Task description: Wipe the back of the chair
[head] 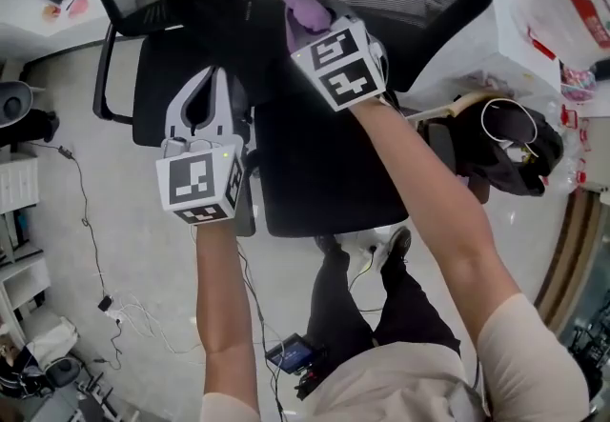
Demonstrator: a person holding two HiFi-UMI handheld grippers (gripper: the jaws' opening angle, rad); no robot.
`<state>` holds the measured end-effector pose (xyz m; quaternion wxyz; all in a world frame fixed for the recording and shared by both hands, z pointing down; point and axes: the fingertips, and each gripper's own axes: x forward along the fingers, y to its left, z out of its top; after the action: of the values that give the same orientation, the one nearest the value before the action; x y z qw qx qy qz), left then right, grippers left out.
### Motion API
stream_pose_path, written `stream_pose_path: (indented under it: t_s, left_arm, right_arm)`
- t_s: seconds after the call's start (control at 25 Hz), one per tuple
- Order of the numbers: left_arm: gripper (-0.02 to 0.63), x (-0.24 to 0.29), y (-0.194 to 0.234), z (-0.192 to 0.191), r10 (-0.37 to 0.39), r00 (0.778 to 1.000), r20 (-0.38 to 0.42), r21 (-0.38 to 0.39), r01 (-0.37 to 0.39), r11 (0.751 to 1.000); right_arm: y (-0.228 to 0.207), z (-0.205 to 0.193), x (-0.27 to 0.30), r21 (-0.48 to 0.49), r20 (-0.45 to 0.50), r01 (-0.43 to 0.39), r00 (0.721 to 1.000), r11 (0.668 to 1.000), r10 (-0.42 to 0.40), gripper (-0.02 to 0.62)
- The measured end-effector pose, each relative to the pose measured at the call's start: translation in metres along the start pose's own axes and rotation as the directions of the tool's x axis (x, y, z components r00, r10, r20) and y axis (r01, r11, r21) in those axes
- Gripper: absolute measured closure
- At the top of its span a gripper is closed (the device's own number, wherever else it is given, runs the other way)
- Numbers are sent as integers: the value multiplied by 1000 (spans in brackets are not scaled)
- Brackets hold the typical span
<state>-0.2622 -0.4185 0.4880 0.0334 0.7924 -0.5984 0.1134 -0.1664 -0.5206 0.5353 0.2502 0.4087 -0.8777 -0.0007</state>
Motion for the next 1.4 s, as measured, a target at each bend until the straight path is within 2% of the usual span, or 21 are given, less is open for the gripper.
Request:
stream_pose_path:
  t_s: [0.12, 0.24, 0.4, 0.56, 0.72, 0.96, 1.2, 1.28, 1.4]
  left_arm:
    - [600, -22, 39, -15, 51, 999, -14, -12, -51, 999]
    - [600, -41, 66, -25, 86, 996, -25, -22, -86, 996]
    - [600, -49, 84, -32, 102, 994, -32, -35, -103, 994]
    - [600, -36, 68, -27, 72, 997, -24, -31, -73, 997]
    - [600, -6, 33, -16, 10, 1000, -21, -14, -10, 1000]
    - [600, 52, -65, 3, -120, 993, -8, 20, 120, 993]
    - [600, 88, -173, 12, -259, 966, -16, 39, 260, 965]
    - [600, 94, -194, 12, -283, 959, -18, 41, 284, 958]
    - [600, 98, -213, 12, -299, 954, -23, 41, 300, 953]
  right_arm:
    - [60, 21, 37, -28, 5, -83, 997, 996, 83, 571]
    - [91, 34, 59, -39, 3, -115, 993, 993, 115, 571]
    - [102, 40, 64, -58, 4, -121, 993, 991, 121, 571]
    - [91, 35, 56, -56, 2, -112, 994, 992, 113, 571]
    - [47, 16, 33, -29, -6, -63, 998, 998, 63, 572]
    - [-75, -54, -37, 33, -49, 90, 995, 995, -88, 571]
    - [-184, -129, -118, 113, -130, 268, 959, 957, -254, 571]
    - [-204, -146, -136, 133, -155, 310, 945, 941, -289, 571]
    - [-219, -159, -151, 143, -175, 331, 936, 933, -305, 571]
